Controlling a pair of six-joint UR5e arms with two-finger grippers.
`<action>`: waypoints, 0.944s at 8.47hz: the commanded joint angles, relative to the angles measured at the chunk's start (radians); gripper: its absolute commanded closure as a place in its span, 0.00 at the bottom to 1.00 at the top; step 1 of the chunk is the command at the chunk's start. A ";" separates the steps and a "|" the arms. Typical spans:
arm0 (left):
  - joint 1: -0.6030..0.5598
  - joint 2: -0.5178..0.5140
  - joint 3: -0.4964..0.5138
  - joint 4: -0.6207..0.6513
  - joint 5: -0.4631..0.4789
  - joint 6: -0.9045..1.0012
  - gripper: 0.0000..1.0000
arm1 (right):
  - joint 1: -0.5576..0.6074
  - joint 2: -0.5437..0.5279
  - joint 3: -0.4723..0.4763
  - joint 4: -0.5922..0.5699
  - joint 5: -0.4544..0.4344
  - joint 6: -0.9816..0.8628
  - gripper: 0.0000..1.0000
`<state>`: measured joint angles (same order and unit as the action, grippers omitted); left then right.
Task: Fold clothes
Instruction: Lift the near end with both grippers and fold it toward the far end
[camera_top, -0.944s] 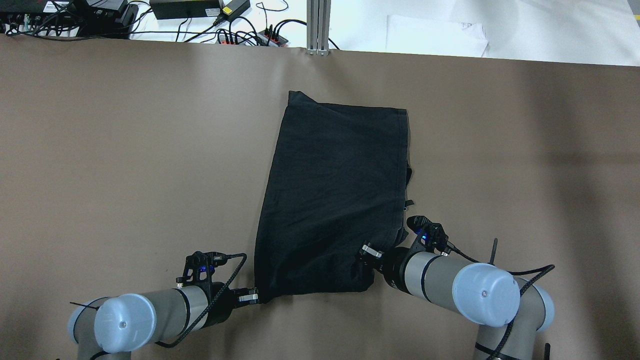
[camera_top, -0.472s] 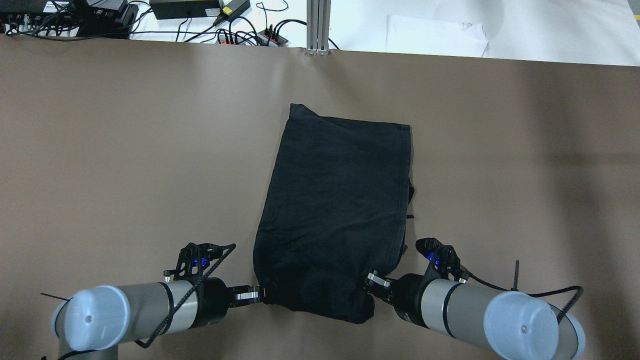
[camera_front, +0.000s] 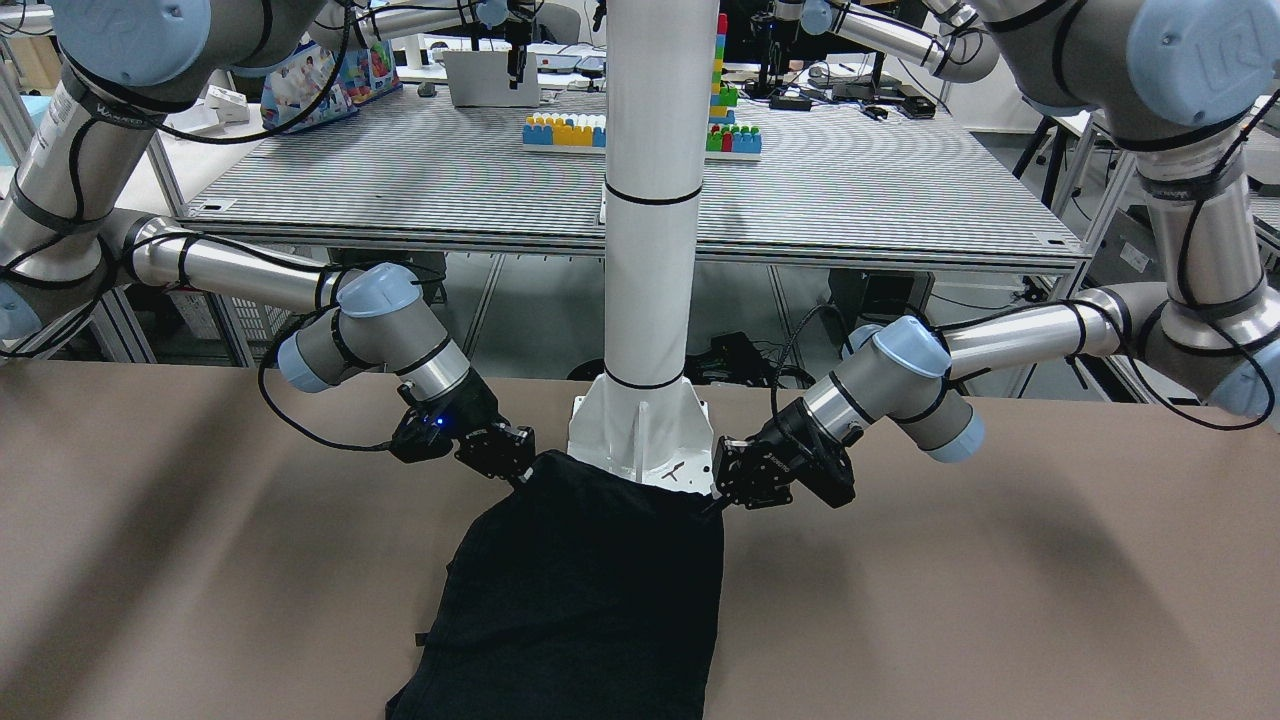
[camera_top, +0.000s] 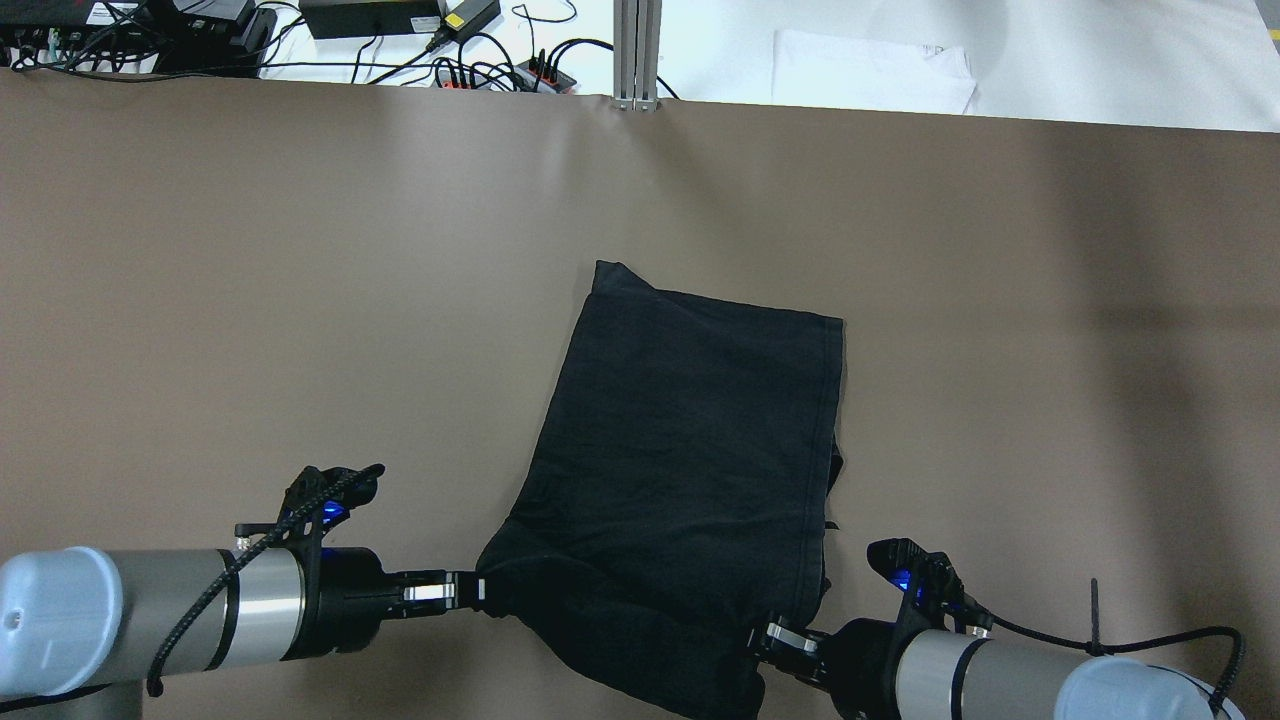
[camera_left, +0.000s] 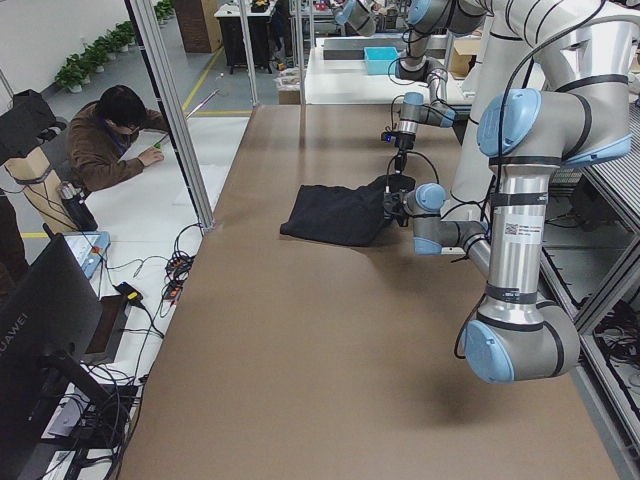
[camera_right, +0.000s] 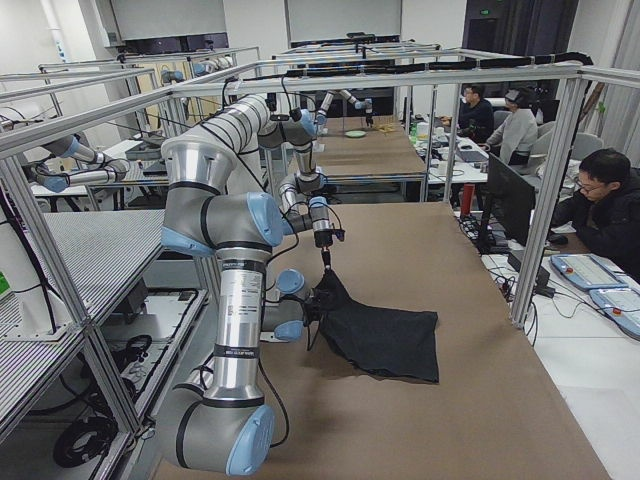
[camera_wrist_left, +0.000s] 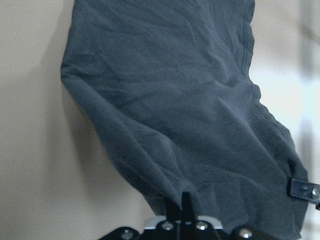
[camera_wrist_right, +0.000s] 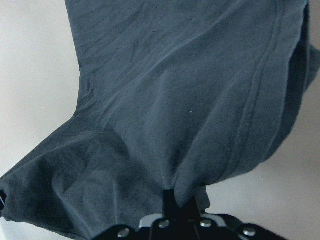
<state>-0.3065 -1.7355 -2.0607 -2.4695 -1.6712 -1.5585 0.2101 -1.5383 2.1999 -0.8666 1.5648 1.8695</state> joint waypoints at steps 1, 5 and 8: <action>-0.093 -0.042 0.031 0.039 -0.034 0.000 1.00 | 0.003 0.042 0.006 0.006 0.001 0.000 1.00; -0.250 -0.295 0.143 0.260 -0.093 0.003 1.00 | 0.132 0.073 -0.063 -0.005 0.000 -0.013 1.00; -0.328 -0.403 0.322 0.253 -0.133 0.012 1.00 | 0.279 0.158 -0.219 -0.003 -0.002 -0.010 1.00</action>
<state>-0.5952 -2.0767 -1.8428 -2.2165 -1.7911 -1.5509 0.3986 -1.4243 2.0624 -0.8695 1.5635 1.8570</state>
